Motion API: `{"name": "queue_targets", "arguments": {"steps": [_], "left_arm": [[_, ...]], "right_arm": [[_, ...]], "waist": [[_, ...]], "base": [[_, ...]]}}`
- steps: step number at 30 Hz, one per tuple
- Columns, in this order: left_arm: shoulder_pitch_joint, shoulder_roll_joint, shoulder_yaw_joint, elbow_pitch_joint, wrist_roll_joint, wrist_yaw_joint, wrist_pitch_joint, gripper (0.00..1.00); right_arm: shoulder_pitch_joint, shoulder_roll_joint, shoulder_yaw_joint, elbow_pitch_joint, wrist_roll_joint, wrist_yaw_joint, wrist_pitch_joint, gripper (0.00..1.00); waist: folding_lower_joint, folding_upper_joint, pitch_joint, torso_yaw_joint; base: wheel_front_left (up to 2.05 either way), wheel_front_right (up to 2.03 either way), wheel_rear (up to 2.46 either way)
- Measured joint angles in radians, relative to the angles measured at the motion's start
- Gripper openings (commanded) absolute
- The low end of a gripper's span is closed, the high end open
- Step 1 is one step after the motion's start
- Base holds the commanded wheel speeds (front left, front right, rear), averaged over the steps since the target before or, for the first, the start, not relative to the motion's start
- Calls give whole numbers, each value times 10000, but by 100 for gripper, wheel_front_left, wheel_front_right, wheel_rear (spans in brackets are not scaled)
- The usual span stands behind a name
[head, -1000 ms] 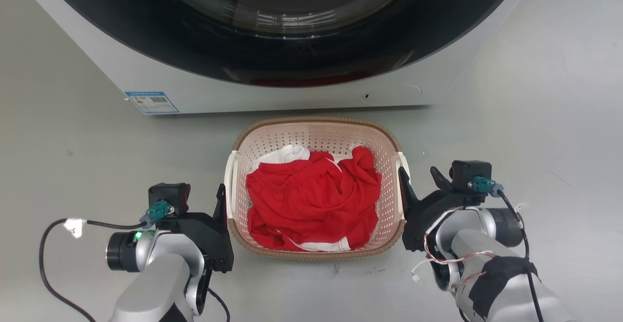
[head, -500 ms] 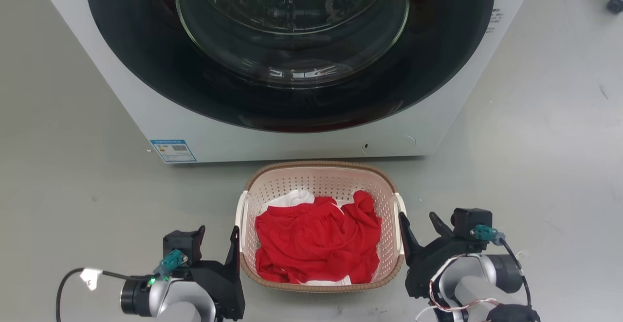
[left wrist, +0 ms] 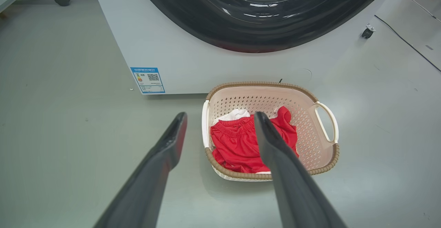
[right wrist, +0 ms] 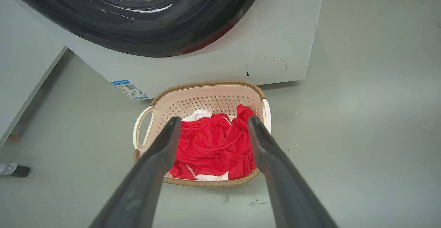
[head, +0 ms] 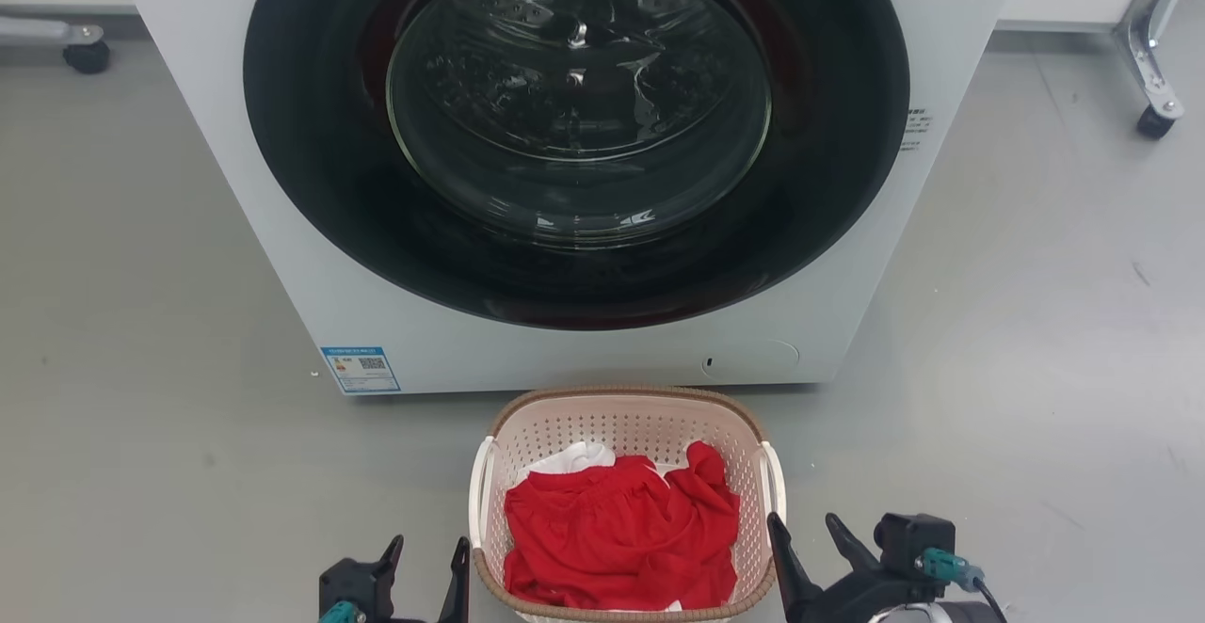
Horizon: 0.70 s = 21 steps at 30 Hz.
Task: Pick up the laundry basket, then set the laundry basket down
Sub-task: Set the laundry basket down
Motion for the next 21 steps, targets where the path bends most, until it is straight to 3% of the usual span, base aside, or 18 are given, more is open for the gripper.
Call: {"name": "queue_targets", "arguments": {"steps": [21], "left_arm": [[2664, 27, 1776, -2552, 1538, 46, 0, 100]], "right_arm": [[2975, -109, -2151, -2573, -2201, -2, 0, 100]], "waist": [[1, 1, -1148, -132]], "base": [[0, 0, 0]]}}
